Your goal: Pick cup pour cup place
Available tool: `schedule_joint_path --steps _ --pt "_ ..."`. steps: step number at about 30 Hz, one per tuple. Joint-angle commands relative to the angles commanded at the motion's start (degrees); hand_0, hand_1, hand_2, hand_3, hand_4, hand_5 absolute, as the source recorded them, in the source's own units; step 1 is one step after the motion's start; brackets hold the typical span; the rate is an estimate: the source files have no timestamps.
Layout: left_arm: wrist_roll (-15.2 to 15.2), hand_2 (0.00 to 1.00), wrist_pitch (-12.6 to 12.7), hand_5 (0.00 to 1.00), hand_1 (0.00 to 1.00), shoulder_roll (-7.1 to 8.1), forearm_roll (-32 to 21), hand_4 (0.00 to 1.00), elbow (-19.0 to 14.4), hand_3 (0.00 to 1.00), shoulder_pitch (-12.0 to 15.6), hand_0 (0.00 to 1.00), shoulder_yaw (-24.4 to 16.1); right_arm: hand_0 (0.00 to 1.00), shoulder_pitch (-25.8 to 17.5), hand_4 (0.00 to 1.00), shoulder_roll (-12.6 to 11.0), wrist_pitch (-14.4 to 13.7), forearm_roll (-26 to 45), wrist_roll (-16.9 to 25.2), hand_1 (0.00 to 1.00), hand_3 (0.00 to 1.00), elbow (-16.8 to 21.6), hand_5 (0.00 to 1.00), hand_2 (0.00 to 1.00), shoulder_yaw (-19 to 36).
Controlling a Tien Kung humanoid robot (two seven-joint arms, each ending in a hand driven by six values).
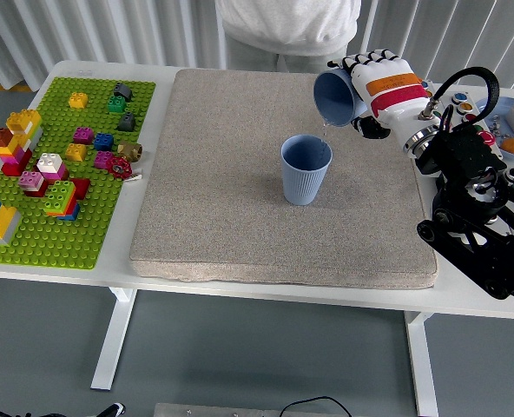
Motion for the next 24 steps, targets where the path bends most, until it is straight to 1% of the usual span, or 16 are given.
schedule_joint_path --steps 13,19,24 --pt "0.05 0.866 0.0 0.998 0.828 0.05 0.03 0.518 -0.01 0.769 0.32 0.767 -0.05 0.901 -0.32 0.731 0.18 -0.13 -0.63 -0.98 0.822 0.792 0.48 0.081 0.804 -0.49" --pt "0.03 0.866 0.01 0.998 0.828 0.01 0.07 0.518 0.0 0.768 0.24 0.767 -0.02 0.902 -0.85 0.73 0.46 0.07 -0.43 -1.33 0.822 0.791 -0.37 0.078 0.802 -0.87" --pt "-0.02 0.866 0.02 0.998 0.828 0.05 0.03 0.518 0.03 0.768 0.14 0.767 -0.01 0.902 -0.39 0.727 0.14 -0.09 -0.31 -1.34 0.822 0.791 0.36 0.067 0.802 -0.2"
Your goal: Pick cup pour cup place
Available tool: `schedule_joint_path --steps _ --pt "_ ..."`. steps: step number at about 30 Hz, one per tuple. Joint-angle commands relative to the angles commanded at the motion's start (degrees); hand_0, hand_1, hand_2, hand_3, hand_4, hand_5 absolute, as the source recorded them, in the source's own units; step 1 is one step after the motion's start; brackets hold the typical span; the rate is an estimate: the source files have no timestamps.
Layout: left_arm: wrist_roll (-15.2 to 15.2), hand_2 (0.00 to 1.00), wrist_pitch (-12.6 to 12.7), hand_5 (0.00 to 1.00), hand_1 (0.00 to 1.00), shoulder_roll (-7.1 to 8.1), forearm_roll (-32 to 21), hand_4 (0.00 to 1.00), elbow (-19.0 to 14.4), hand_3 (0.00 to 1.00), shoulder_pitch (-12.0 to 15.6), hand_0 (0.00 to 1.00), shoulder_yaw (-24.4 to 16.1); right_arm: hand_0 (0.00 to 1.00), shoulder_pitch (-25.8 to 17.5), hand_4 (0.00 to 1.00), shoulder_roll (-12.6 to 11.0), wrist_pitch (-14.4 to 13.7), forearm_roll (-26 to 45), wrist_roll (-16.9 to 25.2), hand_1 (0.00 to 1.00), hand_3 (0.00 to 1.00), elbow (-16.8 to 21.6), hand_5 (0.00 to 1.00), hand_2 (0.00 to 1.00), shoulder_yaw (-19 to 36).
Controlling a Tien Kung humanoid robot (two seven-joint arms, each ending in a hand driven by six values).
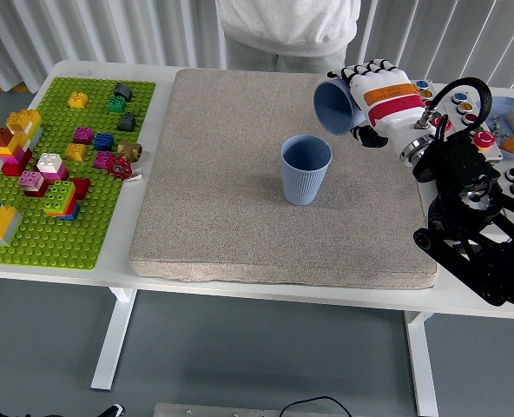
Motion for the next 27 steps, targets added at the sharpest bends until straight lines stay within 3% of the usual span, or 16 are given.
schedule_joint_path --steps 20,27 --pt "-0.1 0.866 0.01 0.998 0.828 -0.04 -0.09 0.519 0.05 0.768 -0.01 0.766 0.03 0.904 -0.37 0.723 0.33 -0.03 1.93 -0.59 0.822 0.79 -0.21 0.055 0.801 0.44" --pt "-0.07 0.866 0.01 0.998 0.828 -0.1 0.0 0.518 0.06 0.768 0.09 0.767 -0.07 0.906 -1.05 0.722 0.84 -0.8 11.42 1.34 0.822 0.787 -1.56 0.053 0.801 1.08"
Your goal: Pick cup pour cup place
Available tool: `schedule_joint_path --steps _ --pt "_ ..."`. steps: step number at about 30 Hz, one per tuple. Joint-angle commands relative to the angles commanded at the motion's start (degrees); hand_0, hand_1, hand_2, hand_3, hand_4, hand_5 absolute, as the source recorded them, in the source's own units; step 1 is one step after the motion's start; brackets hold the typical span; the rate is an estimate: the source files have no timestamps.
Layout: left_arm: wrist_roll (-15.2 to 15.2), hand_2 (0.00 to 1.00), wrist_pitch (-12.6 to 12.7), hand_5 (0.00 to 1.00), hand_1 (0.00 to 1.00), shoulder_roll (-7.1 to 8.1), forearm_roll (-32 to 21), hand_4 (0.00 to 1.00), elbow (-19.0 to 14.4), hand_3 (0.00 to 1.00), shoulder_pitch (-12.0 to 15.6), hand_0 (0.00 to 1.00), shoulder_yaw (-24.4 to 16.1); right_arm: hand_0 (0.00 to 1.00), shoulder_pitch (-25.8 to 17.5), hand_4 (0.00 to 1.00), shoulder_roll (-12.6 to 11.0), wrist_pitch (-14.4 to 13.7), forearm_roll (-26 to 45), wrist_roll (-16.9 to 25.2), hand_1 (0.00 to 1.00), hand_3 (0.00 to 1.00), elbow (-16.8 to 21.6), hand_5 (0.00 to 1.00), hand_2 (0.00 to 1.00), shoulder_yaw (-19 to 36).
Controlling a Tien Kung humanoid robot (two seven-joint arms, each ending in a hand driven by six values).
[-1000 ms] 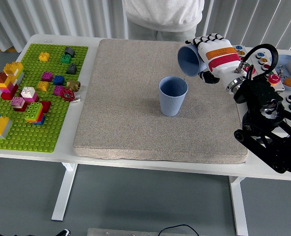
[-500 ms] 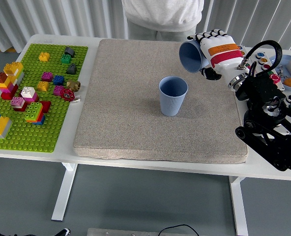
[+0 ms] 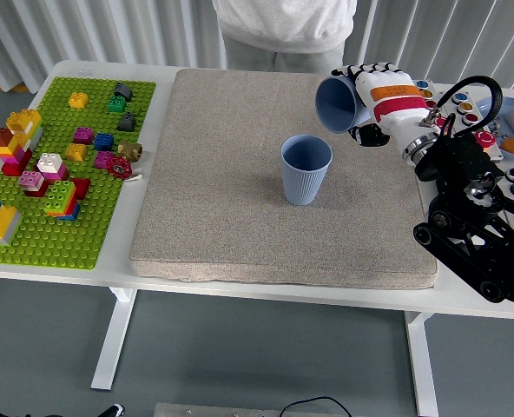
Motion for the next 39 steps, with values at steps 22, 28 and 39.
schedule_joint_path --steps 22,28,39 --pt "-0.02 0.866 -0.03 0.998 0.827 -0.07 0.13 0.518 0.09 0.767 0.11 0.766 -0.15 0.902 -2.29 0.722 0.03 8.17 48.5 8.45 0.811 0.774 -4.48 0.055 0.792 7.59" --pt "-0.1 0.865 -0.03 0.998 0.827 -0.25 0.13 0.517 0.15 0.768 -0.03 0.766 -0.09 0.901 -4.45 0.721 0.61 11.11 55.7 9.03 0.81 0.771 -6.68 0.059 0.791 10.82" --pt "0.04 0.865 -0.13 0.998 0.827 -0.43 0.47 0.516 0.19 0.767 -0.03 0.765 -0.3 0.892 -7.93 0.722 1.36 13.6 60.67 10.11 0.806 0.766 -9.35 0.067 0.785 12.8"
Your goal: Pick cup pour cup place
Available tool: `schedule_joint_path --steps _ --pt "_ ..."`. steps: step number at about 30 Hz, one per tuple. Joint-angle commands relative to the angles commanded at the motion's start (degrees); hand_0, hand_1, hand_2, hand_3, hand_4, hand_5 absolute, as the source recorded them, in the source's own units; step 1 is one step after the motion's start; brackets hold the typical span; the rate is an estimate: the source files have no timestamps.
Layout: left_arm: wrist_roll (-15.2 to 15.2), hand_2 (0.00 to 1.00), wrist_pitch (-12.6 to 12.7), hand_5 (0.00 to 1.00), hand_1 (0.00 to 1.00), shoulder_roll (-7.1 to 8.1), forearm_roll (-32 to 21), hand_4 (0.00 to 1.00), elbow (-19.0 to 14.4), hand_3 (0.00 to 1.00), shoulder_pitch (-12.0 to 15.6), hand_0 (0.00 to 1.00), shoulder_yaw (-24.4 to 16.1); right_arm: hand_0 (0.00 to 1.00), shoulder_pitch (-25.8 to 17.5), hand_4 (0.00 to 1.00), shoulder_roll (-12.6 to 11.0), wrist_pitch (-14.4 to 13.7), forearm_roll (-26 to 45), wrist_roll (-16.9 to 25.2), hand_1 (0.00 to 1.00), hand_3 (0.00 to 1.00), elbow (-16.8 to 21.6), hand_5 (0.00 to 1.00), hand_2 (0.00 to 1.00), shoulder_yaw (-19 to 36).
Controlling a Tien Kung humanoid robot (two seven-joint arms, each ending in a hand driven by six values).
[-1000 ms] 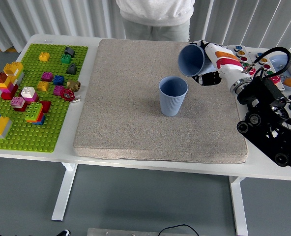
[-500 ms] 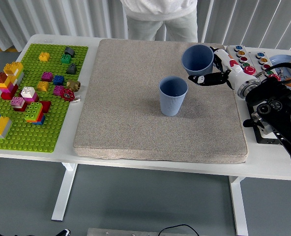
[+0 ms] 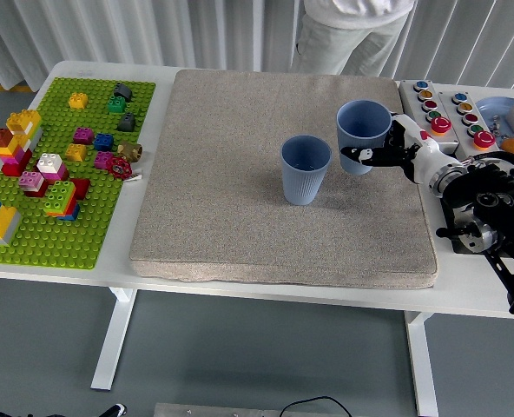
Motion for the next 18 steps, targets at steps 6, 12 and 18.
schedule_joint_path --steps 6,12,18 --pt "0.09 0.865 -0.02 0.998 0.826 -0.08 0.13 0.515 -0.02 0.766 0.05 0.765 -0.11 0.893 -1.93 0.723 0.5 -0.09 -0.23 0.46 0.805 0.766 -0.14 0.07 0.786 0.97" --pt "0.49 0.865 -0.13 0.998 0.826 -0.17 0.85 0.515 -0.07 0.767 0.13 0.765 -0.59 0.89 -3.87 0.725 1.48 -0.1 1.01 1.35 0.804 0.763 -1.35 0.073 0.781 1.33" --pt "0.69 0.864 -0.17 0.998 0.826 -0.17 1.31 0.515 -0.11 0.767 0.39 0.765 -0.89 0.89 -4.53 0.725 2.03 0.12 1.64 1.84 0.803 0.761 -2.59 0.075 0.783 1.03"
